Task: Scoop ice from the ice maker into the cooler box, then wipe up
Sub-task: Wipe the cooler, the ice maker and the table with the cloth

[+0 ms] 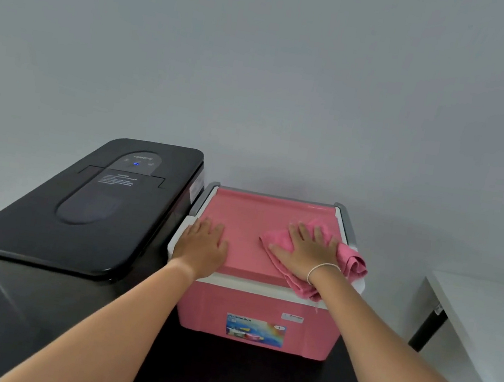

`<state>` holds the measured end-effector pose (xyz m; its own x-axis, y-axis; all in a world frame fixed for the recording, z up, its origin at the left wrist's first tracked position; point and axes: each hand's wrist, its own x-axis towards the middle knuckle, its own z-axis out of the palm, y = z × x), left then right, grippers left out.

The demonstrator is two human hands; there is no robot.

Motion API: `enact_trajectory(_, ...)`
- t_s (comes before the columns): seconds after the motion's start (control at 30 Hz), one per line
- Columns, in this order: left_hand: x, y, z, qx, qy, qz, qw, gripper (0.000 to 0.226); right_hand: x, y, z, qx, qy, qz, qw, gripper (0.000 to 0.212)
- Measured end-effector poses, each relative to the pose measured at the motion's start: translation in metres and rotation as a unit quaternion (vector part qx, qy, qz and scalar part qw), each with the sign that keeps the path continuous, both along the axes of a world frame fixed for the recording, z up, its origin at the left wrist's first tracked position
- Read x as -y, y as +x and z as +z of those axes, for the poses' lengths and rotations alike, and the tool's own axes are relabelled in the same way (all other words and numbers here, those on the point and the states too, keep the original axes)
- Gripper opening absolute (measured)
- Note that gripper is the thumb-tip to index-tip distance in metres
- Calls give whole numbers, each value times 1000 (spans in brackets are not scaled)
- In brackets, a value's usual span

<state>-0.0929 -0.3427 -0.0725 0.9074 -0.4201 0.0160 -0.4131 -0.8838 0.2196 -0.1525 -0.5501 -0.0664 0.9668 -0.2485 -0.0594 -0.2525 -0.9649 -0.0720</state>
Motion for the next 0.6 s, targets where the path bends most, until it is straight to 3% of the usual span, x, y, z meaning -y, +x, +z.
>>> enact_trajectory(0.17, -14, -24, 16, -21, -8, -1, 1000, 29, -26, -17, 1, 36, 22, 40, 998, 56)
enact_trajectory(0.27, -29, -34, 31, -25, -39, 9, 999, 28, -42, -22, 3, 37, 28, 68, 997, 54)
enact_trajectory(0.37, -45, -44, 55, 13, -82, 9, 996, 39, -58, -22, 2, 25, 42, 84, 995, 52)
enact_trajectory(0.6, -116, -40, 101, 111, -152, 30, 982, 34, -109, -19, 3, 41, 68, 104, 991, 52)
